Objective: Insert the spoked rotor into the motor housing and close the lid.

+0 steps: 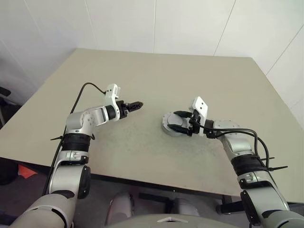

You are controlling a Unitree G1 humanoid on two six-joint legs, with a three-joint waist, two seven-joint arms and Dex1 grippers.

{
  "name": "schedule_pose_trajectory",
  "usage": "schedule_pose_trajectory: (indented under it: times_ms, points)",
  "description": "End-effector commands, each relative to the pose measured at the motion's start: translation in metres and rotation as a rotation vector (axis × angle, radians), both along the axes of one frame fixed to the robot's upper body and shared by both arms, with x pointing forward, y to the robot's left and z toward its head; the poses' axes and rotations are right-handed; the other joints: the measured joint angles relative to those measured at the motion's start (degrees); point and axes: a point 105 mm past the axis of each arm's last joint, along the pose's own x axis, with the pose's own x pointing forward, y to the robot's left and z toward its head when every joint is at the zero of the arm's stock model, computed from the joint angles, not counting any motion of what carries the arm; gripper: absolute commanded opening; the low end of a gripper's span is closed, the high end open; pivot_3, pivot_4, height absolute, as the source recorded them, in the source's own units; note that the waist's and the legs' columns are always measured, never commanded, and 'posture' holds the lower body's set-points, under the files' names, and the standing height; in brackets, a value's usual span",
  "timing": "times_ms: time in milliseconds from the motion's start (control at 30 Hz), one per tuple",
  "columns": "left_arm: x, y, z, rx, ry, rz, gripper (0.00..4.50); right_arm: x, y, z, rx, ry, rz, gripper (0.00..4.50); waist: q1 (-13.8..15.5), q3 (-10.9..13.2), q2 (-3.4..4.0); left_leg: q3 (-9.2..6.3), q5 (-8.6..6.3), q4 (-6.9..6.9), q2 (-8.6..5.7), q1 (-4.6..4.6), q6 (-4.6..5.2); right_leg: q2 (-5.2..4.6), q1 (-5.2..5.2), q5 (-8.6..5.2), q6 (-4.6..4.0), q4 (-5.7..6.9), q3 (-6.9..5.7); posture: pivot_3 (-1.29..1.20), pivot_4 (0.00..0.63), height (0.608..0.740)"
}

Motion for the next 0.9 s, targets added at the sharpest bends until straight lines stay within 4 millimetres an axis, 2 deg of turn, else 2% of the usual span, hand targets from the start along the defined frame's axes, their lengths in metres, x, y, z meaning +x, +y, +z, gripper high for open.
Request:
schedule_pose_trajectory:
  times_ms: [33,367,900]
  points:
    - [0.001,0.003,0.014,-0.006,-0.053,0.006,3.95,0.0,-0.004,0.005,-0.005,-0.012,0.01,3.22,0.02,0.0,0.0,0.0,0.03,0.0,0.02,0.03,-0.05,0.0,0.02,0.0,0.02,0.0,-0.01,0.0,0.0,0.74]
    - [0.001,0.001,0.012,-0.007,-0.05,0.003,3.95,0.006,0.005,0.001,-0.01,-0.016,-0.012,3.22,0.0,0.0,0.0,-0.05,0.09,-0.01,0.05,0.08,-0.14,0.01,0.06,0.02,0.04,0.05,-0.09,0.0,0.0,0.74]
    - [-0.001,0.003,0.011,-0.008,-0.045,0.009,3.95,0.01,0.002,-0.011,-0.095,-0.003,-0.032,3.22,-0.08,0.0,0.0,-0.04,0.29,-0.01,0.16,0.4,-0.4,0.01,0.28,0.01,0.06,0.02,-0.21,0.0,0.0,0.74]
